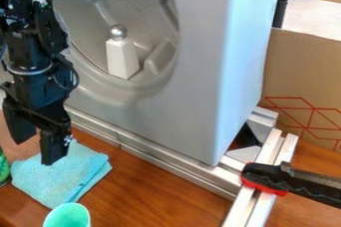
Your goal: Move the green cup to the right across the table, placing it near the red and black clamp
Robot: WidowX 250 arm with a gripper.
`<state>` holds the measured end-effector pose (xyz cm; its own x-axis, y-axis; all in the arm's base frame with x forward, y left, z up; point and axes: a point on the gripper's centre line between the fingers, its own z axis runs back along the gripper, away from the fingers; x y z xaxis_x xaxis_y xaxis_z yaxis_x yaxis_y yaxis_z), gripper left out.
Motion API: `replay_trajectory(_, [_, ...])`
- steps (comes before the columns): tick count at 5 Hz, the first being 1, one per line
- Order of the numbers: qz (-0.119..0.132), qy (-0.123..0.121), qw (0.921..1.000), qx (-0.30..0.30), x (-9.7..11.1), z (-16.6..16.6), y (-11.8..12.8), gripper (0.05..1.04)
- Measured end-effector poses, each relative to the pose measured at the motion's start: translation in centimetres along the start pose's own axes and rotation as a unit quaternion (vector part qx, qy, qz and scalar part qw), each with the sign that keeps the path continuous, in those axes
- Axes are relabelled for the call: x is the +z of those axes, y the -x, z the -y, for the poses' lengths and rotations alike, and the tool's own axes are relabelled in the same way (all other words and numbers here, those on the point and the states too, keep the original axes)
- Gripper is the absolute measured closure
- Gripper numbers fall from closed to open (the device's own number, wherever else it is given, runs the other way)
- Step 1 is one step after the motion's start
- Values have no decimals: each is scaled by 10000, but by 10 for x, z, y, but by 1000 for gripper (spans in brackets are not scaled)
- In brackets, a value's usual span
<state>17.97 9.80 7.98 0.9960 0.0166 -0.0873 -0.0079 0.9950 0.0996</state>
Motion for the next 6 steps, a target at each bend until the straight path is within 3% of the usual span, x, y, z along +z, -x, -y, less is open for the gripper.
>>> replay_trajectory(1, [-75,36,10000,-13,-3,2,3,83])
replay_trajectory(2, [46,227,9993,-297,11,30,15,83])
replay_trajectory(3, [400,244,9973,-559,31,51,39,83])
replay_trajectory(4, [235,269,9955,-875,24,73,47,83])
replay_trajectory(5, [-51,285,9946,-994,3,85,41,83])
replay_trajectory(6, [-166,270,9942,-1029,-20,98,29,83])
